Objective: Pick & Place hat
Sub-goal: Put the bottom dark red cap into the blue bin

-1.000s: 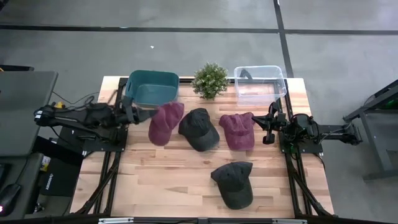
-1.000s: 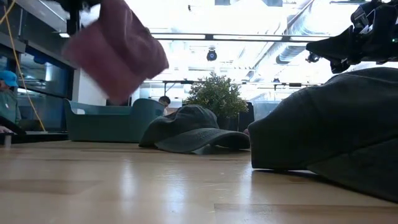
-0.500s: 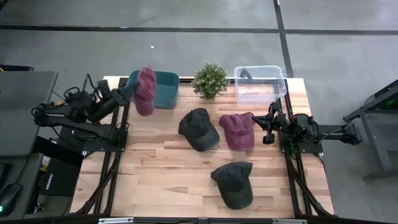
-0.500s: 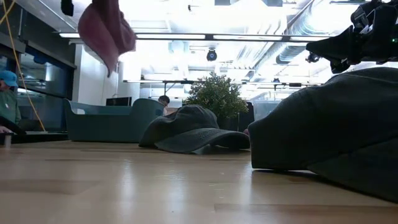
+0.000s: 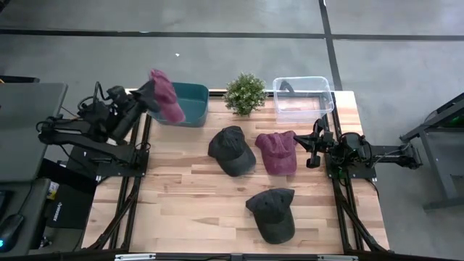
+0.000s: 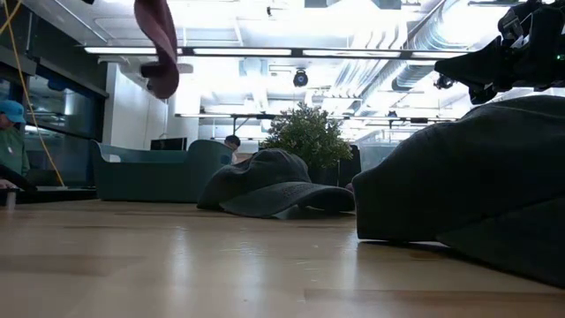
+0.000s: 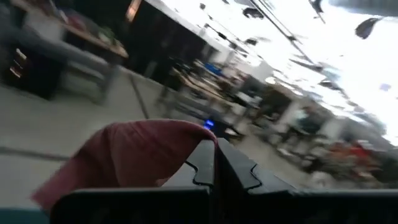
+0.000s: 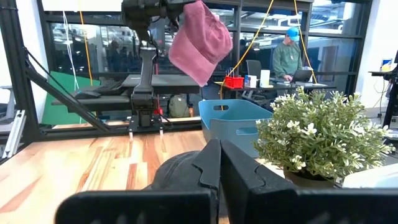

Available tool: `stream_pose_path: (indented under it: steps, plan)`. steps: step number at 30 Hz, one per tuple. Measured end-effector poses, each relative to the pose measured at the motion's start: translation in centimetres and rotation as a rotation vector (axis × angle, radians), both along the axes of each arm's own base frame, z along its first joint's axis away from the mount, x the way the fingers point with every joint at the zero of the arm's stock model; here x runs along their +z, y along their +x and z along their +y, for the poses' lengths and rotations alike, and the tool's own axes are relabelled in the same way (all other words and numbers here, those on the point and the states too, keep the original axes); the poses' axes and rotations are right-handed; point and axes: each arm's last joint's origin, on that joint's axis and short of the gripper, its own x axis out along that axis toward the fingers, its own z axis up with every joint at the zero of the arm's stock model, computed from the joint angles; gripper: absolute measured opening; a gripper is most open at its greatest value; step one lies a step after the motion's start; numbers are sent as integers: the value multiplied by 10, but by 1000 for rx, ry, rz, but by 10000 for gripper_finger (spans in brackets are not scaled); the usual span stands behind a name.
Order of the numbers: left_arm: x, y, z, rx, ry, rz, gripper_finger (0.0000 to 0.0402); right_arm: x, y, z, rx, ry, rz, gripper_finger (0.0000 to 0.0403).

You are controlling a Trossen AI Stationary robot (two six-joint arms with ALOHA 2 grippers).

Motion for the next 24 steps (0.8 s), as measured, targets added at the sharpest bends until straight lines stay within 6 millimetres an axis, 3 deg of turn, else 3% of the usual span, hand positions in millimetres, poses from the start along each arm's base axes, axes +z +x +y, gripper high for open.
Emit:
stream_pose_path:
  steps: [6,15,24]
  plan:
    - [8,27,2,147,58,109,0,0,0,0,0,0,0,0]
    - [6,70,23,399,83,367,0,0,0,0,0,0,0,0]
    - [15,86,46,484,124,450,0,0,0,0,0,0,0,0]
